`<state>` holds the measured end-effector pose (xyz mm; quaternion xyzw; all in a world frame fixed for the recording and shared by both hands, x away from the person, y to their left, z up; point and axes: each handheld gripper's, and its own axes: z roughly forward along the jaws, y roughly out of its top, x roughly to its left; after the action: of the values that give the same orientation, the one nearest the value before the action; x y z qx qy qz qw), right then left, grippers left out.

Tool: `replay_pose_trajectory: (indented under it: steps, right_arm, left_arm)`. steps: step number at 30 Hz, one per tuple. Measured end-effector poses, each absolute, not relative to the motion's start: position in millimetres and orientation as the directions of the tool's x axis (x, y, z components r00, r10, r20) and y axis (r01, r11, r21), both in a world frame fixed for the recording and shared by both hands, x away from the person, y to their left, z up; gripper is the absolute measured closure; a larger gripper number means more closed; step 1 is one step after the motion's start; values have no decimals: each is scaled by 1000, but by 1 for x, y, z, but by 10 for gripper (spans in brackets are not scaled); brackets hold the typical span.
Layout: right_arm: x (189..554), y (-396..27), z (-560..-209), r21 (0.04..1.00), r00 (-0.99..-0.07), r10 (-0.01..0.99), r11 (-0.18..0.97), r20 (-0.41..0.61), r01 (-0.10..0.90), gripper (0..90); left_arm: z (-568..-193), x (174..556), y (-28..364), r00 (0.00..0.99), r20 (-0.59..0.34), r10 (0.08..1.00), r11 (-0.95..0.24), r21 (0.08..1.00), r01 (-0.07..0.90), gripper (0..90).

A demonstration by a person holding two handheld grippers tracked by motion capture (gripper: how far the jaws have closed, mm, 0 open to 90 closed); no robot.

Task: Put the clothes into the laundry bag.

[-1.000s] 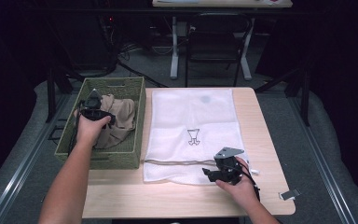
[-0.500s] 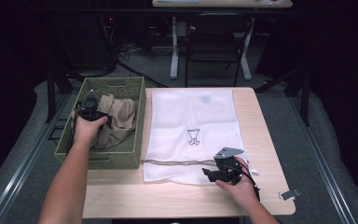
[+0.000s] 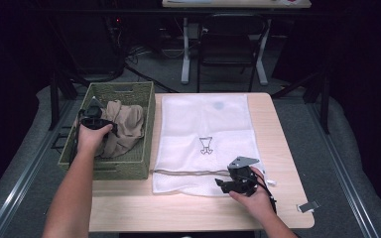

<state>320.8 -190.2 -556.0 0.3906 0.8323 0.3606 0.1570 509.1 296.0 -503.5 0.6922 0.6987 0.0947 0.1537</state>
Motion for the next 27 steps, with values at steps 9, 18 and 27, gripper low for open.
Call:
replay_pose_trajectory:
  steps: [9,18,27]
  right_arm:
    - [321,-190,-556,723,-643,765,432,23,540,330]
    - [321,-190,-556,718,-641,767,433,24,545,329]
    - [321,-190,-556,719,-642,767,435,21,543,329]
  left_arm:
    - [-508,511,302,-12,-59,998,31,331,943,152]
    - [-514,514,306,-28,-52,998,43,319,947,131]
    - [-522,516,306,-40,-41,998,51,299,953,103]
